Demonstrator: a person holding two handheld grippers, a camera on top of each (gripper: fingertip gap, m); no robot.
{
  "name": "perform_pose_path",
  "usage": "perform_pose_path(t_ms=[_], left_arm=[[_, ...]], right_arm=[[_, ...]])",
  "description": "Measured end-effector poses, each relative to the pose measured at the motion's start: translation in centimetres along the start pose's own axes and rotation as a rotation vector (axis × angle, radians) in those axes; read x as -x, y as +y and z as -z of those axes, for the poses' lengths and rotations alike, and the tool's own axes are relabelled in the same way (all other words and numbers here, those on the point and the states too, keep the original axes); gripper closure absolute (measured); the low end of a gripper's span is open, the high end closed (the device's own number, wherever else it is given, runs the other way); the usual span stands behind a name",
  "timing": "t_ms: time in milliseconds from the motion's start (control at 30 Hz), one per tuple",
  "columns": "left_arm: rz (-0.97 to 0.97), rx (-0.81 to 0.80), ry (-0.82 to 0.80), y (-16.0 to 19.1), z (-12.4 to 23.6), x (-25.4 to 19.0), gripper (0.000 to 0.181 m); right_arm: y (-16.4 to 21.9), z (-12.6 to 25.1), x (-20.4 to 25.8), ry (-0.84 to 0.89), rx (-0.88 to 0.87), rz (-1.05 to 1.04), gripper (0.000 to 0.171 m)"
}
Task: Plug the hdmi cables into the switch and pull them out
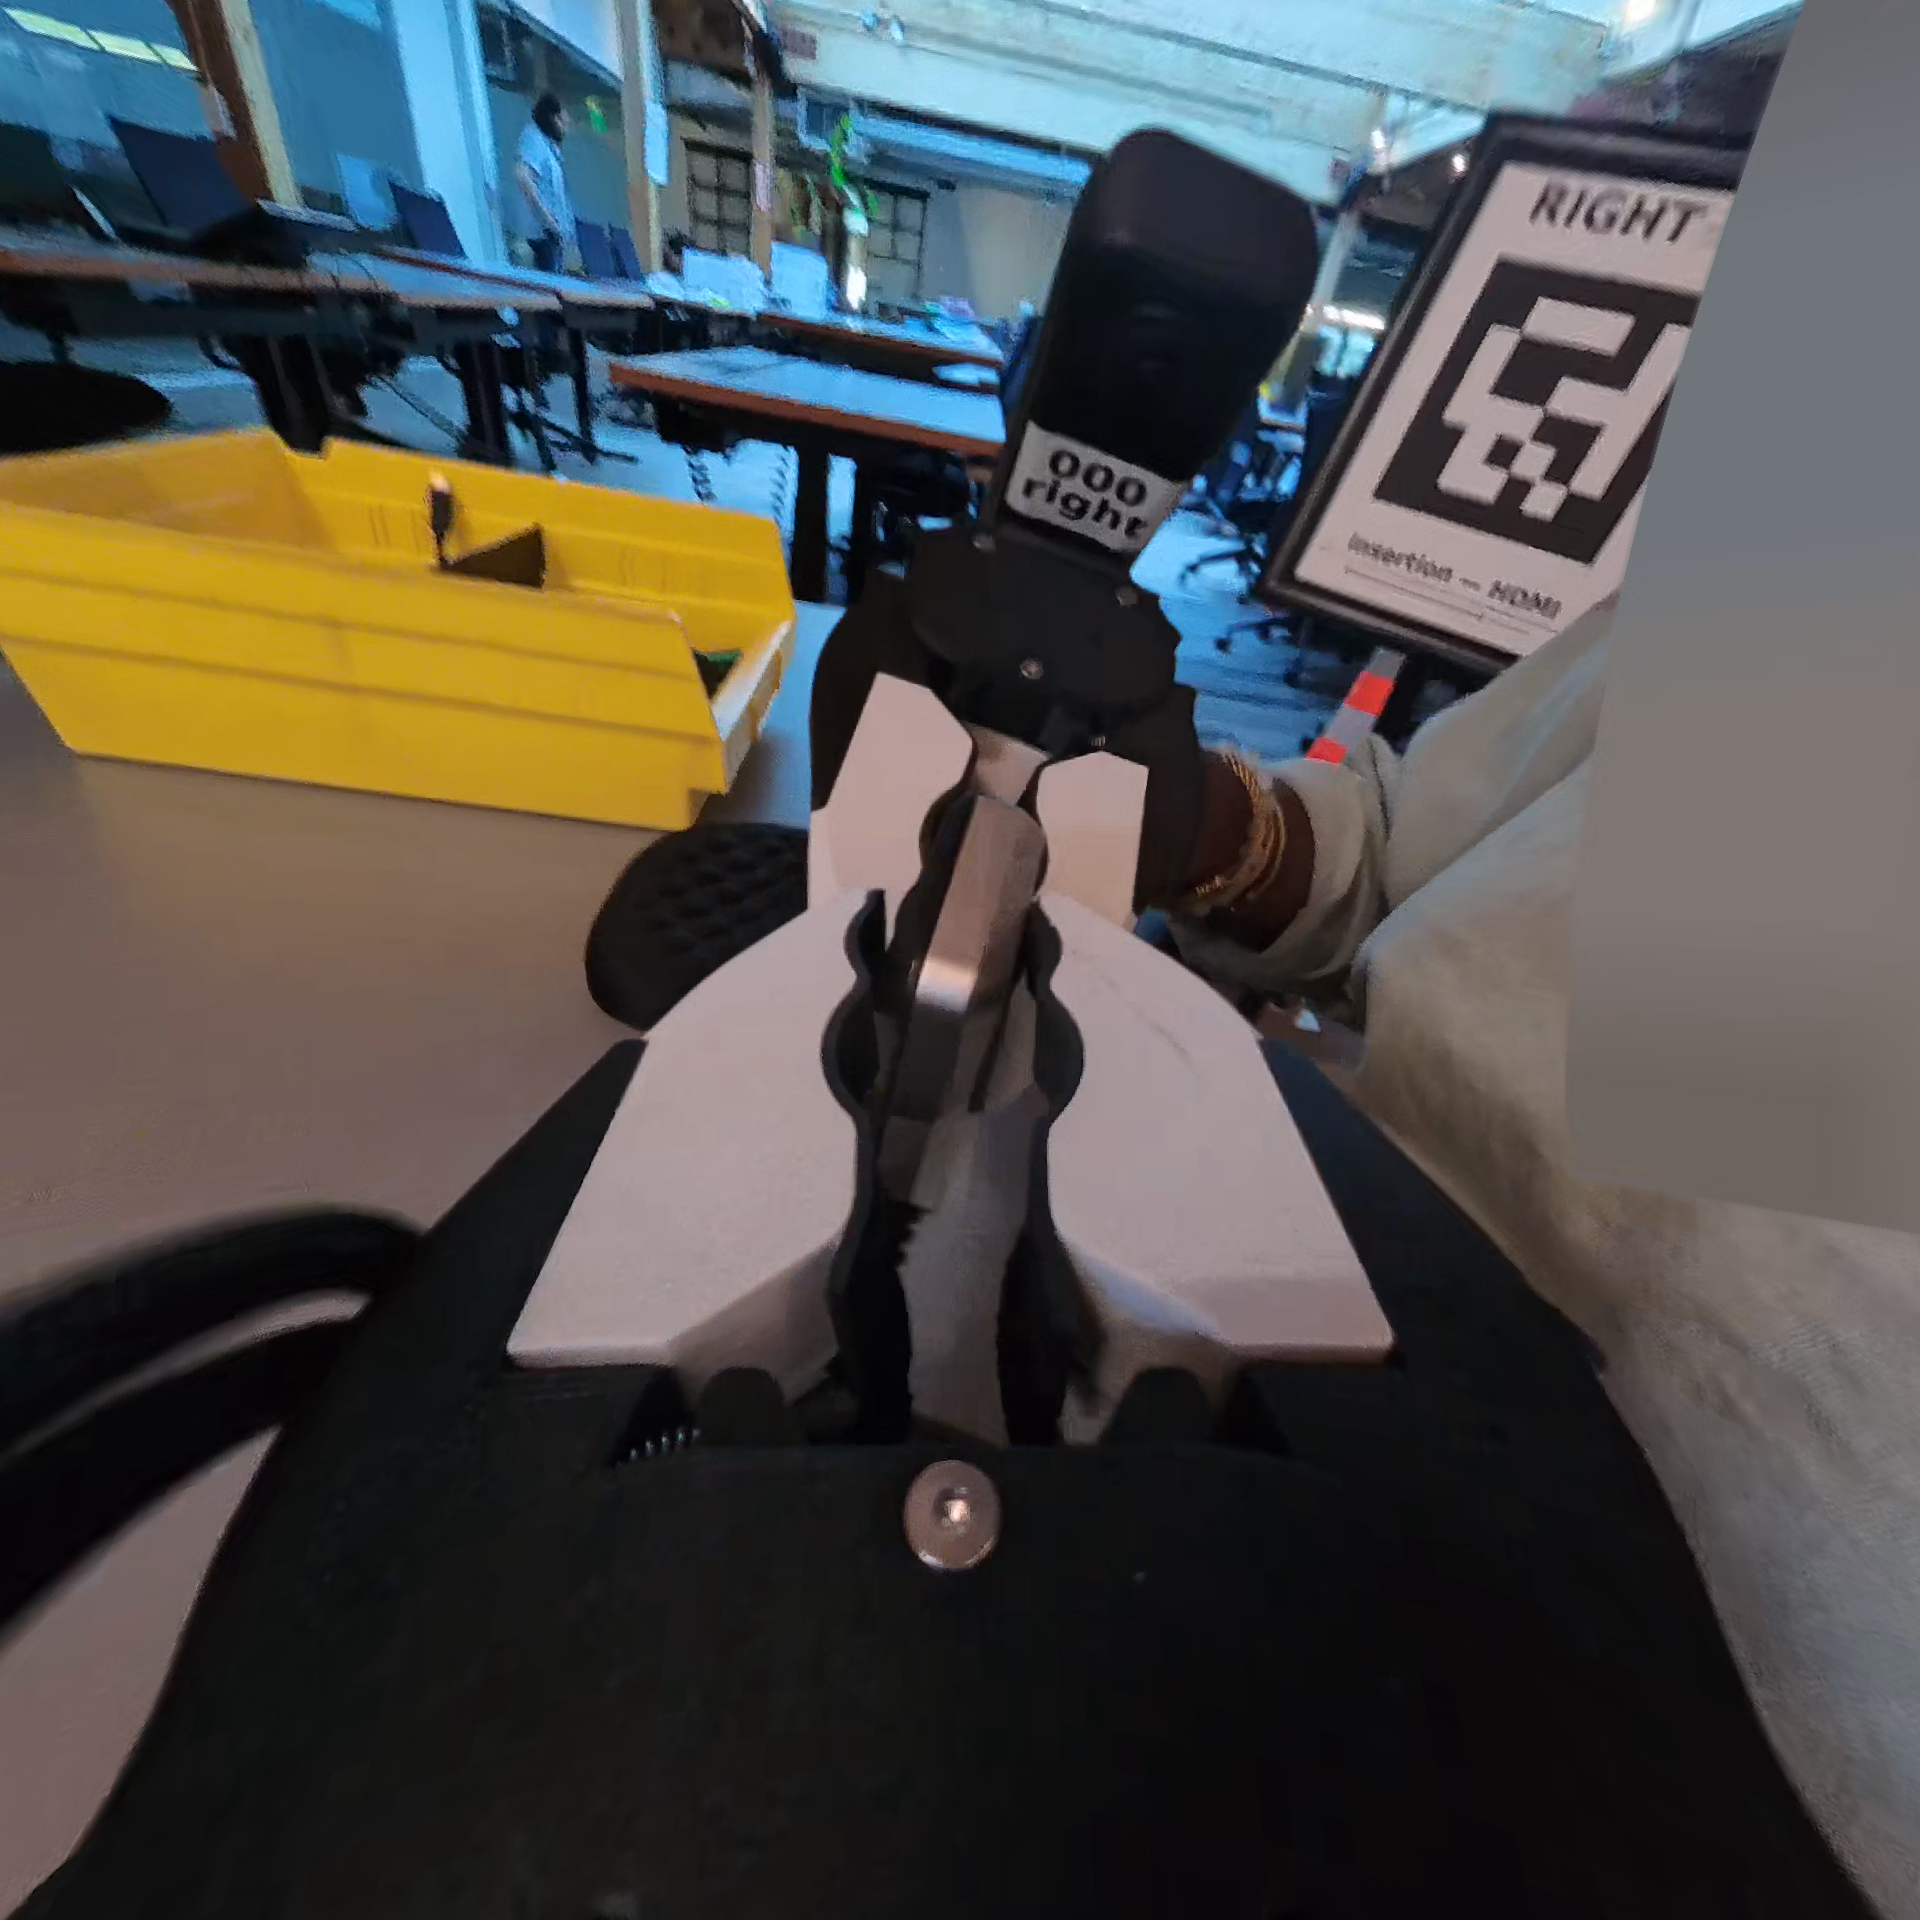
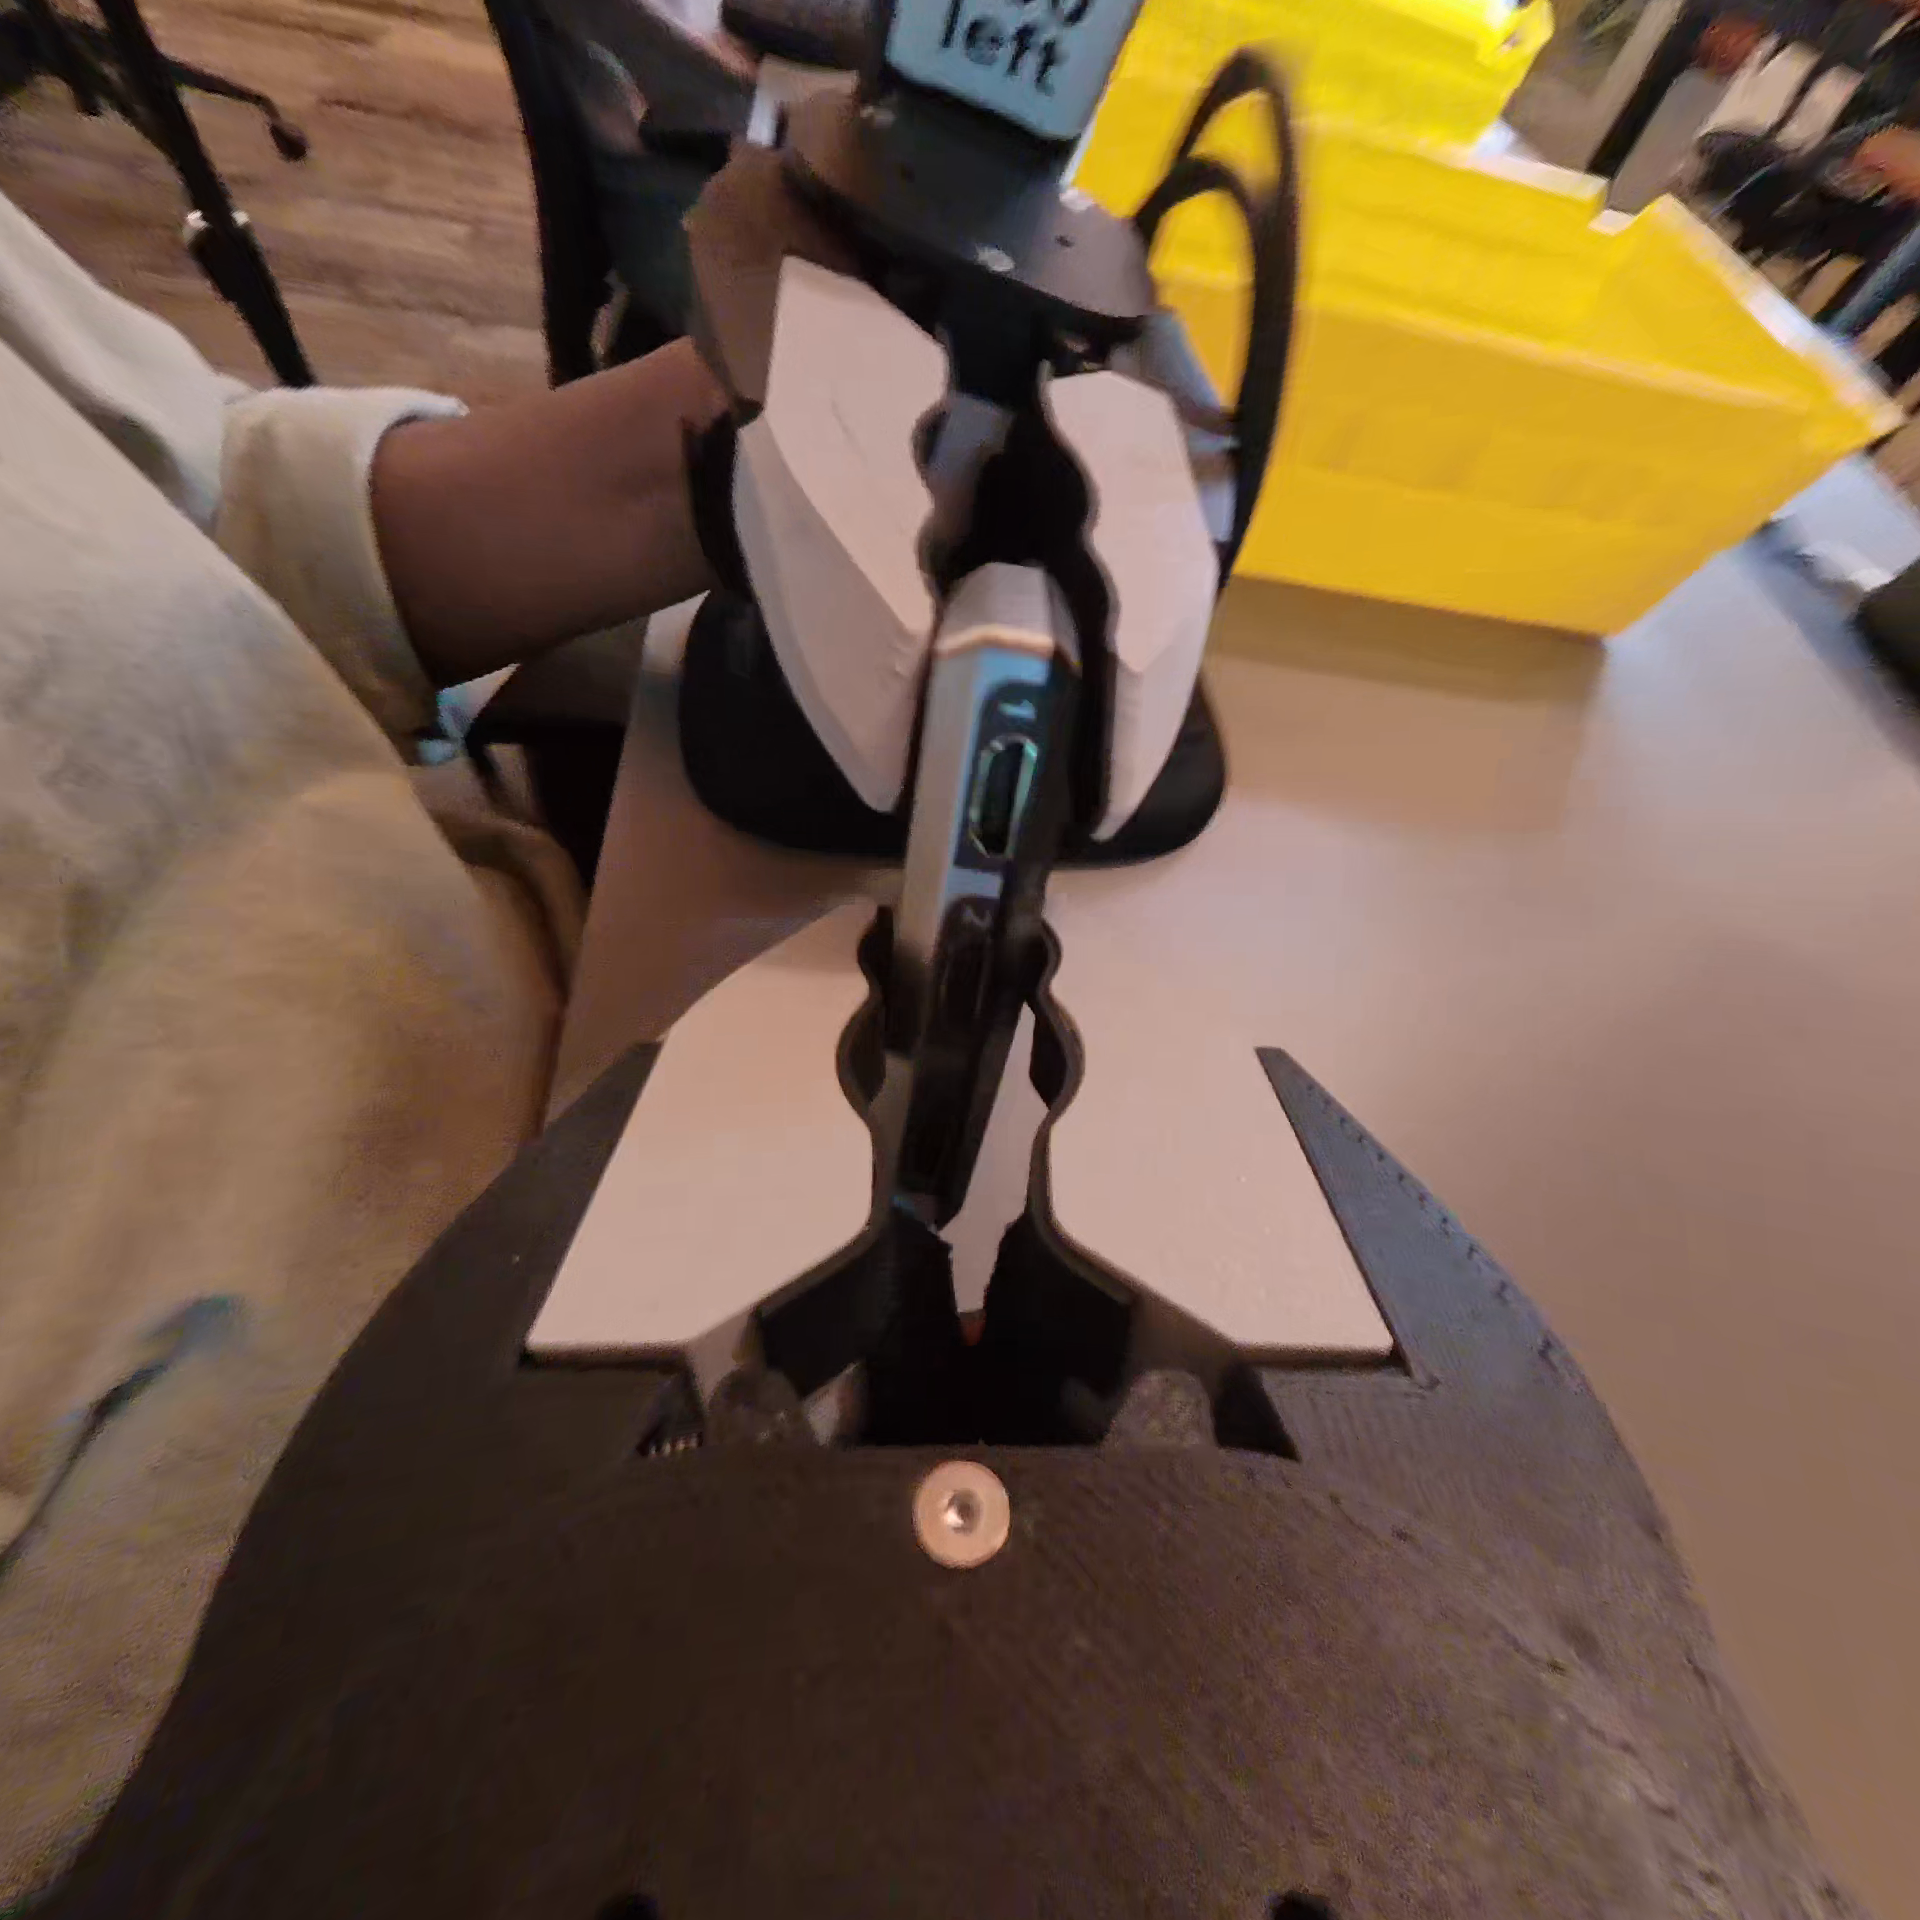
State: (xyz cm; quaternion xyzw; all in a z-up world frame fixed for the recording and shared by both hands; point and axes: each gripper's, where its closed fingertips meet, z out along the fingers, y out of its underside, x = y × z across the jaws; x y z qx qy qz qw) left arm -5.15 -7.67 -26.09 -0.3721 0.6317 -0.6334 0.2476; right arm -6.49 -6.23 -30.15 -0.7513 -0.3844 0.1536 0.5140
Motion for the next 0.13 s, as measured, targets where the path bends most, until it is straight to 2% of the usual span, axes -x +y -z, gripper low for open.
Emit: perform_pose_path(t_ms=[133], left_arm=[[-0.051, -0.152, -0.066, -4.4, 1.5, -1.5, 0.131]], right_arm=[[-3.0, 3.1, -2.0, 0.153, -0.101, 0.081, 0.149]])
